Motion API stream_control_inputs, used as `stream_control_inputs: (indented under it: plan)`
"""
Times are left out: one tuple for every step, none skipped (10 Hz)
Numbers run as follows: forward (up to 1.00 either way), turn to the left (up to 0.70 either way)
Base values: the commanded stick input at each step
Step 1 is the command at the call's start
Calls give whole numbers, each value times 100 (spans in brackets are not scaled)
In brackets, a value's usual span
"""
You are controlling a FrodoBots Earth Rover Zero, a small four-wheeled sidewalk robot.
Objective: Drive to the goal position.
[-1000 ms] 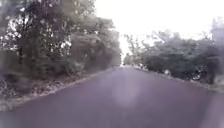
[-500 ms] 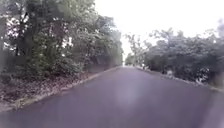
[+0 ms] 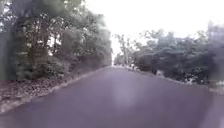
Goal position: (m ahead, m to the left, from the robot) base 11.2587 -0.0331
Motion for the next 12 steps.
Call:
stream_control_inputs:
  plan:
    - [41,0]
    - [100,0]
    - [100,0]
    - [100,0]
    - [100,0]
    - [100,0]
    - [100,0]
    - [100,0]
    - [100,0]
    - [100,0]
    - [100,-1]
    - [100,-4]
